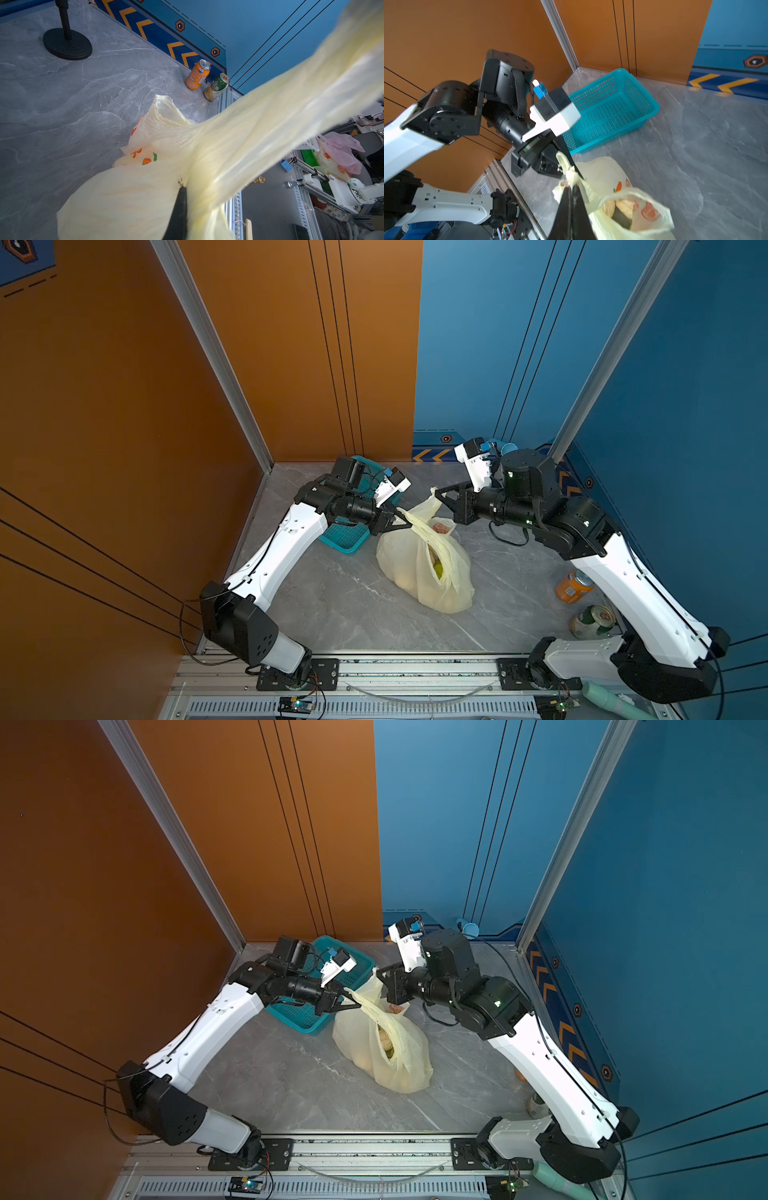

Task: Place the pears into plastic bags & tie knots
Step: Tie the plastic bag at the center of the board.

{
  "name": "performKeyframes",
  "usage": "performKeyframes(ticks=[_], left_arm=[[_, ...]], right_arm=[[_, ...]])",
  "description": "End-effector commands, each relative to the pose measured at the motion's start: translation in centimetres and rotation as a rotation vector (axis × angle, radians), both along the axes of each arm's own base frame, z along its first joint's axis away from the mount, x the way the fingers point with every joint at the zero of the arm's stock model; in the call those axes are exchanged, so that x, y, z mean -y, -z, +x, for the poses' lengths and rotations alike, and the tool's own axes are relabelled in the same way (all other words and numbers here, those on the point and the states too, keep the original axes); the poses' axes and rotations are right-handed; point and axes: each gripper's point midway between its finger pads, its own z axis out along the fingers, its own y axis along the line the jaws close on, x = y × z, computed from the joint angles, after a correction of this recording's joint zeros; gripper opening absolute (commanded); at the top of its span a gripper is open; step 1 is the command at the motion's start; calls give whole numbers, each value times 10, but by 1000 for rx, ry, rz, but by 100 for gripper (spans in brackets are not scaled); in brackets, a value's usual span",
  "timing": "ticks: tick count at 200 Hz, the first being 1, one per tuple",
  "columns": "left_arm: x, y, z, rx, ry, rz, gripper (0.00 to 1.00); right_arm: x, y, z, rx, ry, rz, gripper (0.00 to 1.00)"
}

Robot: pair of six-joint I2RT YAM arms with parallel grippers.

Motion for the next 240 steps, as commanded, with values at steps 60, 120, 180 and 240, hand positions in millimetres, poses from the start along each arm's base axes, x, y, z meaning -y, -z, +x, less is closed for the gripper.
performKeyframes(ticks=[60, 120, 180, 240], left_arm=[[-8, 1, 15, -28, -74, 14, 0], [-6, -4, 5, -31, -89, 27, 0], [2, -10, -15, -29, -102, 50, 0], [15, -3, -22, -22, -167, 133, 0]], right_arm=[[3, 183, -64, -426, 51, -322, 0], [-2, 225, -1, -308, 230, -427, 0], [5, 219, 58, -218, 317, -249, 0], [-58, 233, 7, -317, -58, -95, 0]])
